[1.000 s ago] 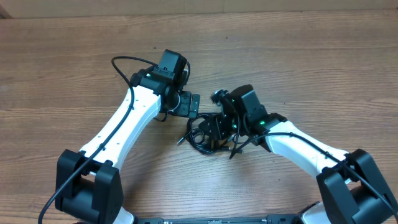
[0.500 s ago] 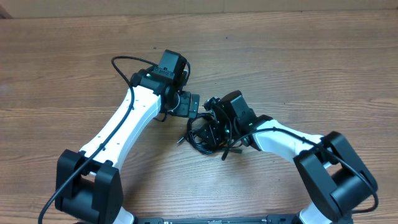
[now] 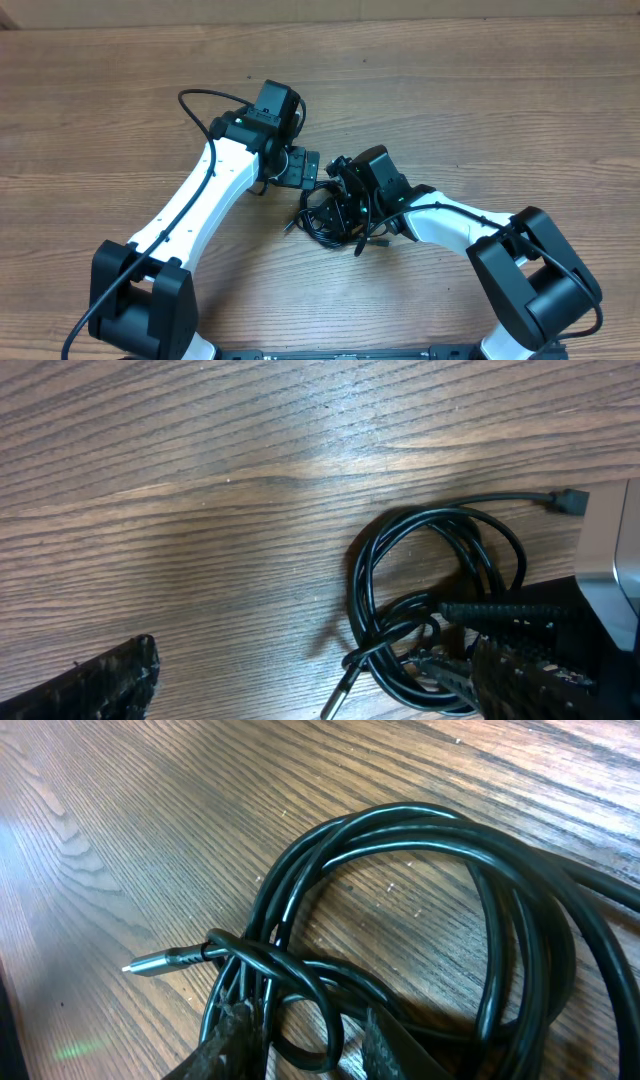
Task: Untangle cables
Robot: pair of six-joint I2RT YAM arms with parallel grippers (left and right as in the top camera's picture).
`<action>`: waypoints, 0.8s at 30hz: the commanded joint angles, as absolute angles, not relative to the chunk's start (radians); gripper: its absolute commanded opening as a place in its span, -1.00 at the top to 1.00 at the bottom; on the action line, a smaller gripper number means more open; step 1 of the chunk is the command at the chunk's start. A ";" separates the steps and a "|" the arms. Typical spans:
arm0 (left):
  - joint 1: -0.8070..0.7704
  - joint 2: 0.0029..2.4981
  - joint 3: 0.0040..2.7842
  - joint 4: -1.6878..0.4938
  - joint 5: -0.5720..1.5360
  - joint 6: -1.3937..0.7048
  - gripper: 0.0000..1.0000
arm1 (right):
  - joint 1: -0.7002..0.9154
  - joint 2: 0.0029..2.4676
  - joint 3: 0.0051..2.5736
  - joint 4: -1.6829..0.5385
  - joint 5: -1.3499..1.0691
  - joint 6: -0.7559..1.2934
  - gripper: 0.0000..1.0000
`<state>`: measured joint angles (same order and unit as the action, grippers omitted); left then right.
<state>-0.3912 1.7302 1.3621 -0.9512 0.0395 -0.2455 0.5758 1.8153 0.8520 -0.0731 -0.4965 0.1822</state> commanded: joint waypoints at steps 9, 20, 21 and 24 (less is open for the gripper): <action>-0.395 1.734 1.355 -0.953 0.026 -0.258 -0.99 | 0.583 1.880 0.870 -0.074 -0.498 0.182 0.48; -0.395 1.734 1.355 -0.954 0.026 -0.259 -0.99 | 0.625 1.960 0.870 -0.046 -0.434 0.182 0.67; -0.395 1.734 1.355 -0.954 0.026 -0.259 -0.99 | 0.625 1.961 0.870 -0.051 -0.424 0.182 0.69; -0.395 1.734 1.355 -0.957 0.026 -0.259 -0.99 | 0.625 1.961 0.870 -0.063 -0.400 0.182 0.79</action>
